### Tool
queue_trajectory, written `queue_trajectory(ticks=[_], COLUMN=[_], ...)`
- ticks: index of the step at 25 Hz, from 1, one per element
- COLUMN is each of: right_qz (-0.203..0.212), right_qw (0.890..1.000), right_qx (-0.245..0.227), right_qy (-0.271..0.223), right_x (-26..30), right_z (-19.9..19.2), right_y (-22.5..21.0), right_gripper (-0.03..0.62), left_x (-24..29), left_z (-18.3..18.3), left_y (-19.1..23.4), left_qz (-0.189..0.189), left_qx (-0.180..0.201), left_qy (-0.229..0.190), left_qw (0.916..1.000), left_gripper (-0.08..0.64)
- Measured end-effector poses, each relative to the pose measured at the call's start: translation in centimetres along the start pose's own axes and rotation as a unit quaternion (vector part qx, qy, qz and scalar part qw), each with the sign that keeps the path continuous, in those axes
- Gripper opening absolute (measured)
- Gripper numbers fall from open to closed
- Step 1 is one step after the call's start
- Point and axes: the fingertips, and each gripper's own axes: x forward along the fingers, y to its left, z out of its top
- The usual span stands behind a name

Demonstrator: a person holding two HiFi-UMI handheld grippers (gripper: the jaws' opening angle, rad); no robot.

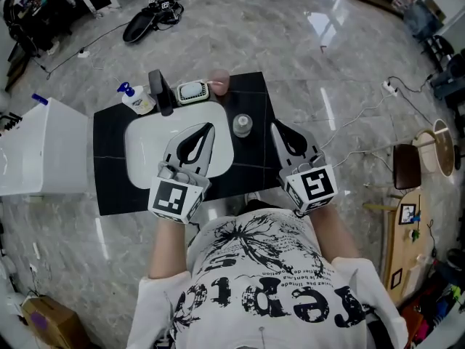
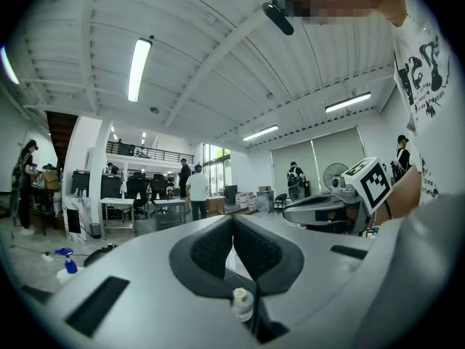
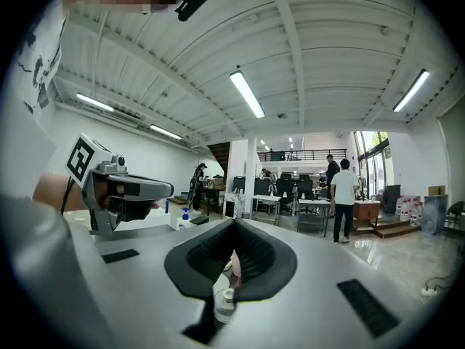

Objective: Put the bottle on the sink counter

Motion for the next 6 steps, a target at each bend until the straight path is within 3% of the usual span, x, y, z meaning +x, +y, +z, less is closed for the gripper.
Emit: queue_trajectory(ticks=[6], right_qz=[-0.003], right_qw=[1.0], right_qx=[0.002], right_qy=[-0.003], right_x=[0.71], right_z=[-0.02], right_y=[-0.71], right_gripper=[0.012], left_x=[0.7], left_z=[-0.23], left_y=[0.26], left_qz=[-0.007], left_qx=[-0.003], left_qy=[-0.01], left_qw=[0.9999], left_gripper=[0.014])
